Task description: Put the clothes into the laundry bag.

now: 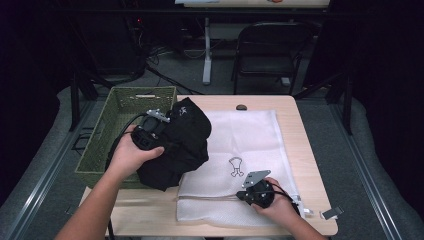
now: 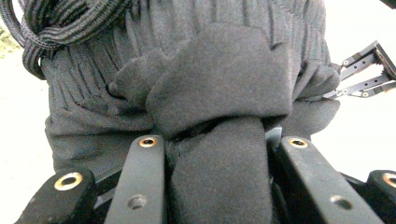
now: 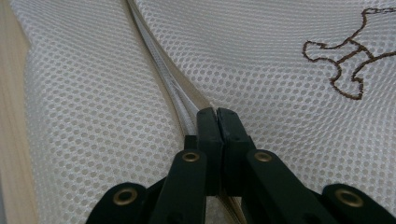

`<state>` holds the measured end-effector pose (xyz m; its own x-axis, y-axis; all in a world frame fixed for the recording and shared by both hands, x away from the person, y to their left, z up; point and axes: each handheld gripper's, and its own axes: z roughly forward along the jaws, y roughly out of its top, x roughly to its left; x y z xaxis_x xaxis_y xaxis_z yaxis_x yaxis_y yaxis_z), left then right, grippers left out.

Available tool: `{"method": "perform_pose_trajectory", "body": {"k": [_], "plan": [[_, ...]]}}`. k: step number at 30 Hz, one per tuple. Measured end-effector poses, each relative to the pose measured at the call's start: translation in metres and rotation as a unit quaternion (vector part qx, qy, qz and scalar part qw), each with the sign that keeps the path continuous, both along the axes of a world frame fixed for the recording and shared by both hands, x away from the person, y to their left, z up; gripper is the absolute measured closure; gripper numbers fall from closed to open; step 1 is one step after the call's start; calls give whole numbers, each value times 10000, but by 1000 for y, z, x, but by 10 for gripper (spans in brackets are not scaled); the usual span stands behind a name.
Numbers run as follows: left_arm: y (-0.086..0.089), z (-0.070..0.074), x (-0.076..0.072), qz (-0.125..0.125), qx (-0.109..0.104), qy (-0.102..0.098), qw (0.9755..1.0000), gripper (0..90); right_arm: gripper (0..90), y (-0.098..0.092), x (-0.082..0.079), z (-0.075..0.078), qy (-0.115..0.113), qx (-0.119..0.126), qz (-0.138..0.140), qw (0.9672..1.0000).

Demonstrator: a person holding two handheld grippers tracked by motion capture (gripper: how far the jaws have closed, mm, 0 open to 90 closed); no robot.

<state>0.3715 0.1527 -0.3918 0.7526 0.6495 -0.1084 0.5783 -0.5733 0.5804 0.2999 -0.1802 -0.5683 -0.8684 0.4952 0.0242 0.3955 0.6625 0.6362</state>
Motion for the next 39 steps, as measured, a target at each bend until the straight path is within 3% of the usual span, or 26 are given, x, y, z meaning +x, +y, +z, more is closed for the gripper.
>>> {"method": "perform_pose_trajectory", "body": {"k": [10,18,39], "plan": [[0,-3,-4,-33,-14,1,10000,663,889,2,4,12,-100,45,49,9999],[1,-3,-6,-62,-15,-21,10000,663,892,5,8,24,-193,-66,98,9997],[2,-4,-9,-58,-77,2,10000,663,893,-3,44,55,-400,153,-27,9991]]}}
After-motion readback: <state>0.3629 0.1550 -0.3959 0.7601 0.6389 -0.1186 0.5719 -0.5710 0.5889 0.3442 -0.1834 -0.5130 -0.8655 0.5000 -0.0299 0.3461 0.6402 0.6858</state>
